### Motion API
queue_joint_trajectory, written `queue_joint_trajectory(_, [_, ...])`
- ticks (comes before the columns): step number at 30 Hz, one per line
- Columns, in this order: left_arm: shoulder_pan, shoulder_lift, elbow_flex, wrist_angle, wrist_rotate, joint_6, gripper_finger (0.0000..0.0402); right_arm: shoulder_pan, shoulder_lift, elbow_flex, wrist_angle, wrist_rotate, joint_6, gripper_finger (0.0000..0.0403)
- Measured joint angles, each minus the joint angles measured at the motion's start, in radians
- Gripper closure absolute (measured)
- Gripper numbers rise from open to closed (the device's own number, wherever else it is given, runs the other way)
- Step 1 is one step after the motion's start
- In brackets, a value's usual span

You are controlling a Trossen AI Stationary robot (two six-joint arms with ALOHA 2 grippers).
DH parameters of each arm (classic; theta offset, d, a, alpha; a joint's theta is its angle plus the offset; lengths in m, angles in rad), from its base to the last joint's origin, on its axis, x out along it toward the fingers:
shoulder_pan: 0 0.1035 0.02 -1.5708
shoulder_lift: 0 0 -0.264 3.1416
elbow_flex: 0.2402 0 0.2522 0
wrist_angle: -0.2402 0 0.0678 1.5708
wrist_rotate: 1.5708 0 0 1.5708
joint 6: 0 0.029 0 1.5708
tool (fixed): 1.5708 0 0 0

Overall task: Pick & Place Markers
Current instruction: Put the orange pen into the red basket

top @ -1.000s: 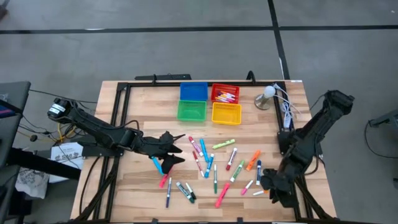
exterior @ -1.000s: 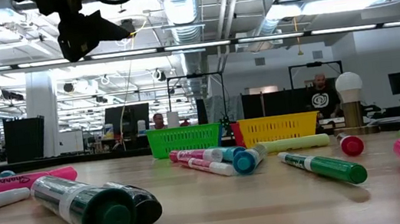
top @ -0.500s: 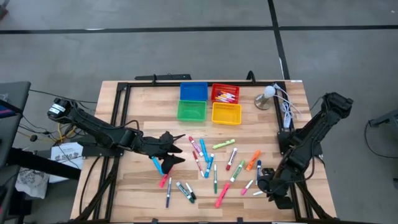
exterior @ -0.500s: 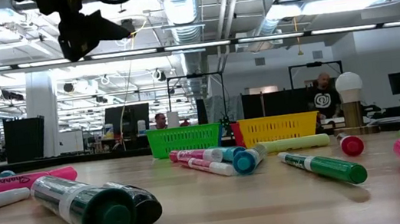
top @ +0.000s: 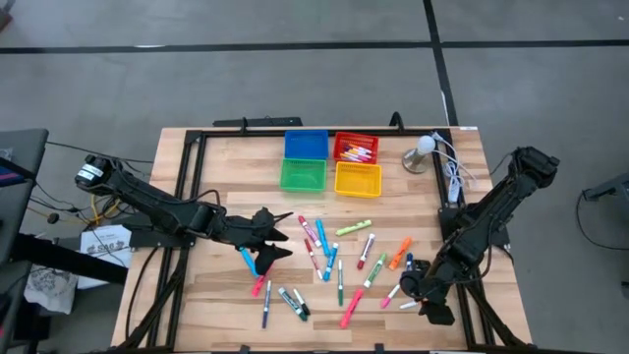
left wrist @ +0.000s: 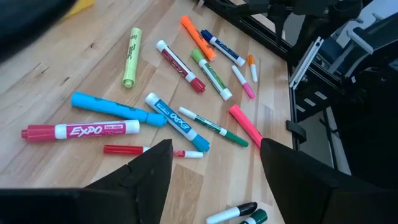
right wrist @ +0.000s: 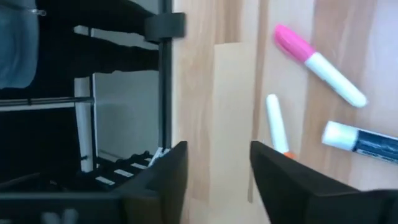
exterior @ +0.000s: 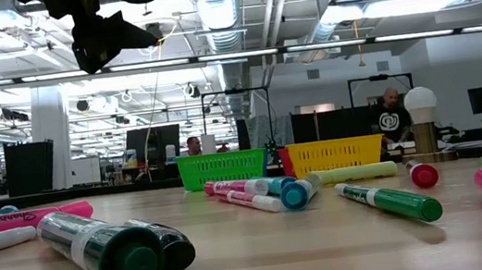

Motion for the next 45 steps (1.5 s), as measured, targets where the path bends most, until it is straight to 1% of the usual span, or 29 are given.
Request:
queue_joint_trajectory(2, [0.000, 0.000, 0.000, 0.000, 0.000, 0.000, 0.0160, 0.003, 0.000, 0.000, 0.008, 0.024, 0.015, 0.0200])
queue_joint_trajectory(5, [0.000, 0.000, 0.000, 0.000, 0.000, 0.000, 0.0160, 0.024, 0.000, 0.000, 0.046, 0.076, 0.070, 0.0171])
queue_joint_trajectory(7, [0.000, 0.000, 0.000, 0.000, 0.000, 0.000, 0.0160, 0.052, 0.000, 0.000, 0.072, 0.122, 0.077, 0.0160])
queue_joint_trajectory(9, [0.000, 0.000, 0.000, 0.000, 0.000, 0.000, 0.0160, 0.086, 0.000, 0.000, 0.078, 0.144, 0.062, 0.0154])
queue_joint_trajectory(13, [0.000, 0.000, 0.000, -0.001, 0.000, 0.001, 0.0160, 0.146, 0.000, 0.000, 0.082, 0.146, 0.036, 0.0153])
queue_joint_trajectory(17, [0.000, 0.000, 0.000, -0.001, 0.000, 0.019, 0.0160, 0.183, 0.000, 0.000, 0.087, 0.146, 0.036, 0.0153])
queue_joint_trajectory(26, [0.000, 0.000, 0.000, -0.001, 0.000, 0.019, 0.0160, 0.198, 0.000, 0.000, 0.148, 0.147, 0.127, 0.0153])
queue_joint_trajectory(30, [0.000, 0.000, 0.000, -0.001, 0.000, 0.019, 0.0160, 0.185, 0.010, 0.000, 0.089, 0.234, 0.163, 0.0153])
queue_joint_trajectory(33, [0.000, 0.000, 0.000, -0.001, 0.000, 0.019, 0.0160, 0.162, 0.039, 0.000, 0.011, 0.251, 0.165, 0.0153])
queue_joint_trajectory(36, [0.000, 0.000, 0.000, -0.001, 0.000, 0.019, 0.0160, 0.148, 0.084, 0.000, -0.031, 0.227, 0.156, 0.0153])
queue_joint_trajectory(43, [0.000, 0.000, 0.000, -0.001, 0.000, 0.019, 0.0160, 0.151, 0.208, 0.000, -0.032, 0.153, 0.131, 0.0153])
queue_joint_trajectory(45, [0.000, 0.000, 0.000, -0.001, 0.000, 0.019, 0.0160, 0.156, 0.233, 0.000, -0.030, 0.149, 0.130, 0.0153])
